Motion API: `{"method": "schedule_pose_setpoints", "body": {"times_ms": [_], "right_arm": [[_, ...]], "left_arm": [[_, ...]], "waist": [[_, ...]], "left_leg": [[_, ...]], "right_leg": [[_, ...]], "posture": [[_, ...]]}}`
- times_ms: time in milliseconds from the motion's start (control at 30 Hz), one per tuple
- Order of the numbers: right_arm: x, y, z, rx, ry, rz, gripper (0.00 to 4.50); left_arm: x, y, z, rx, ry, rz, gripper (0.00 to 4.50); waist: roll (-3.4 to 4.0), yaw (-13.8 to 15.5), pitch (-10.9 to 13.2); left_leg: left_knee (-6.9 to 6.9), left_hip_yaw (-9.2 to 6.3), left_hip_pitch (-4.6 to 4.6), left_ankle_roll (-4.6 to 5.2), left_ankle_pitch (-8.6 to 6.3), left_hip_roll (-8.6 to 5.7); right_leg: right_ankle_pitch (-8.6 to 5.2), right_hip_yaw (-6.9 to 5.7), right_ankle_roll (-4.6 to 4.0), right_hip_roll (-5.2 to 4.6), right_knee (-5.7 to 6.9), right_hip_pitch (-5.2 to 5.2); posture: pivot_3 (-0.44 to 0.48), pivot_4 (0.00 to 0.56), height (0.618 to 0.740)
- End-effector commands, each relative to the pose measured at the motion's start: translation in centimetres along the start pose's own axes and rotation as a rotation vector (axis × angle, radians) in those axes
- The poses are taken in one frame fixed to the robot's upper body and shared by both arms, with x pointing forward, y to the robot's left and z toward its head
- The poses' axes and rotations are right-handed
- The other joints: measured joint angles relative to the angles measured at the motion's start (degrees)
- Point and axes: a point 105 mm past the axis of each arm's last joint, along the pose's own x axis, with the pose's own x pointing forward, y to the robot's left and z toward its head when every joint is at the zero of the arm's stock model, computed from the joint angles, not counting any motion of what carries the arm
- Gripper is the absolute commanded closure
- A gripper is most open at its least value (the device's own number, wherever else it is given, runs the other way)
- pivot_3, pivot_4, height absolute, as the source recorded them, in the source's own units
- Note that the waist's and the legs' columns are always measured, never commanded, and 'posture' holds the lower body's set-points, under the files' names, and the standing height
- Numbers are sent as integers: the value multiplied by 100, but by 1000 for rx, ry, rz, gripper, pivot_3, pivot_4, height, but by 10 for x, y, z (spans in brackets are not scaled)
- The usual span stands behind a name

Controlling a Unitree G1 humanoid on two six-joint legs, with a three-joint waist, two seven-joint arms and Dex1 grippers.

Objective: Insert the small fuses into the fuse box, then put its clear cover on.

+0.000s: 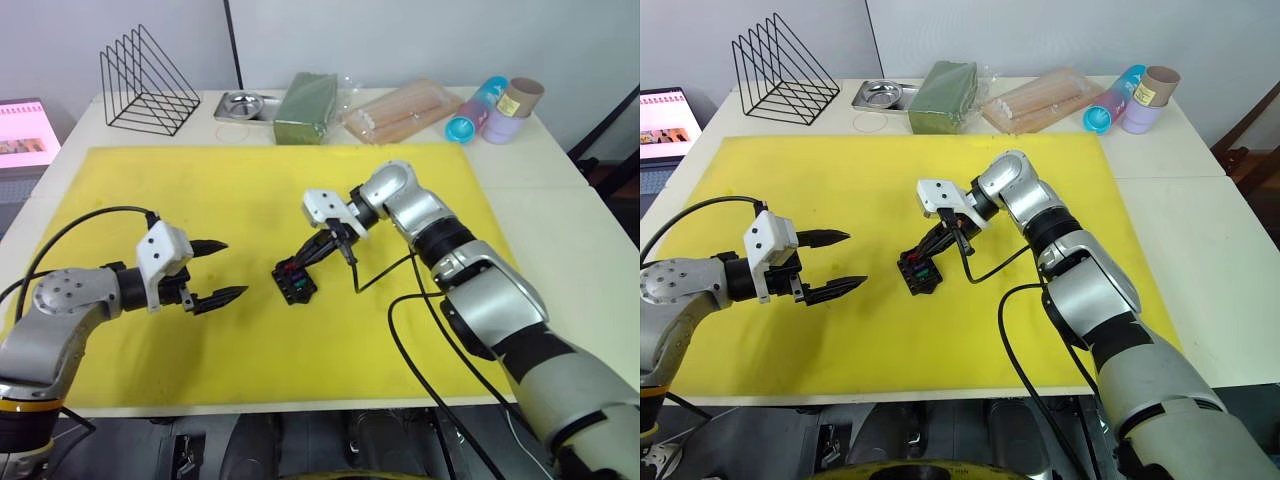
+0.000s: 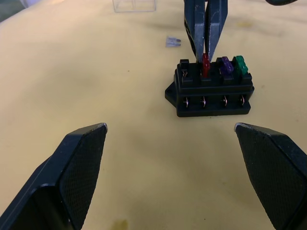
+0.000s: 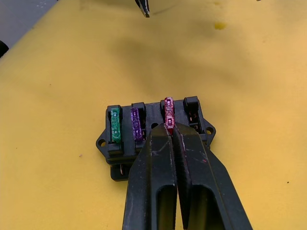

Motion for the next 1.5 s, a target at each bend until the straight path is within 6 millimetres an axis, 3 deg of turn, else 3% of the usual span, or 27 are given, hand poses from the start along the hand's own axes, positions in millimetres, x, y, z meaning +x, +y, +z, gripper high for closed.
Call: {"method": "schedule_pose_setpoints", "body": {"times_ms": [33, 333, 867, 1000, 1500], "right_arm": [[-4, -1, 5, -42, 14, -2, 3783], [-6, -2, 7, -63, 21, -10, 3783], [-17, 6, 30, -110, -29, 3, 3783], [-15, 11, 30, -93, -59, 15, 4468], [-4, 7, 31, -75, -145, -19, 4468]], "left_arm": [[0, -1, 9, 39, -19, 1, 0], [0, 0, 8, 36, -20, 3, 0], [0, 0, 8, 35, -23, 8, 0], [0, -1, 8, 34, -23, 8, 0], [0, -1, 8, 33, -21, -6, 0]], "waist": [[0, -1, 0], [0, 0, 0], [1, 0, 0], [0, 2, 0], [1, 4, 0]], "left_leg": [[0, 0, 0, 0, 0, 0], [0, 0, 0, 0, 0, 0], [0, -1, -1, 0, 0, 1], [0, 0, -1, 0, 0, 2], [0, 0, -2, 0, 0, 1]], "right_leg": [[0, 0, 0, 0, 0, 0], [0, 0, 0, 0, 0, 0], [0, 0, 0, -1, 0, -2], [0, 0, 0, -2, 0, -2], [0, 0, 0, 0, 0, -3]], "posture": [[0, 150, 740], [0, 150, 740], [0, 150, 740], [0, 150, 740], [0, 150, 740]]}}
